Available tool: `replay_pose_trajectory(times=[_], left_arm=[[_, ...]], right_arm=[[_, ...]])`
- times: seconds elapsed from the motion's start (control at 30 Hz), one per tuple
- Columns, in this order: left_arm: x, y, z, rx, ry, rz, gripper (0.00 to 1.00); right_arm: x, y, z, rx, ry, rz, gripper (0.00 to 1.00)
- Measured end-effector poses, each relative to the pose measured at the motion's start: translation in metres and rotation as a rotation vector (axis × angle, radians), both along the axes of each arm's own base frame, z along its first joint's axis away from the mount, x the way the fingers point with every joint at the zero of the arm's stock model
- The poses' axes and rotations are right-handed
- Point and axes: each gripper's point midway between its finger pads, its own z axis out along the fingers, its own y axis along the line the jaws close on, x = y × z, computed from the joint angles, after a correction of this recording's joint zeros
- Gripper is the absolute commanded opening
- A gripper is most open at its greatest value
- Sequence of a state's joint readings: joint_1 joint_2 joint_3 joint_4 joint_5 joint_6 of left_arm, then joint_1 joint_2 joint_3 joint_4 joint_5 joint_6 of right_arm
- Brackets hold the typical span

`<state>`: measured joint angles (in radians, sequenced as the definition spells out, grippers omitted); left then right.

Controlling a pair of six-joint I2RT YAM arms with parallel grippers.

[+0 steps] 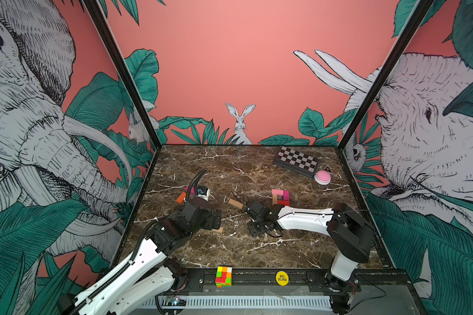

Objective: Assemble the letter p with building blocks
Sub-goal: Pick up the building block from the center of the board, then assemble the building block at the center of the board.

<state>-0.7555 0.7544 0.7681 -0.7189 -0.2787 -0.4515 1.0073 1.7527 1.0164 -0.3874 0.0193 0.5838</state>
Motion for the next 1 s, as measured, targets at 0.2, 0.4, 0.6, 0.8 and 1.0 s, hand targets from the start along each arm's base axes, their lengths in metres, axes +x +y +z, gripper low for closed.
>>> replay_pose_trajectory(times=[0.2,0.4,0.6,0.8,1.0], left_arm=[[-0.002,0.002,-0.002,0.008,0.009,0.0,0.99],[-0.002,0.0,-0.006,0.026,0.03,-0.008,0.99],[-0.003,-0.005,-0.004,0.038,0.046,-0.046,0.99],[0.001,-0.014,0.004,0.051,0.045,-0.086,0.99],[0.002,-0.015,0.003,0.068,0.046,-0.105,0.99]], right_arm=[[0.002,-0.002,0.003,0.002,-0.014,-0.022,0.17],[0.003,-0.021,0.026,0.021,-0.058,-0.097,0.12],[0.01,-0.065,0.045,0.088,-0.074,-0.282,0.08],[0.009,-0.1,0.03,0.036,-0.033,-0.438,0.05],[0.011,-0.104,0.016,-0.002,-0.004,-0.501,0.04]])
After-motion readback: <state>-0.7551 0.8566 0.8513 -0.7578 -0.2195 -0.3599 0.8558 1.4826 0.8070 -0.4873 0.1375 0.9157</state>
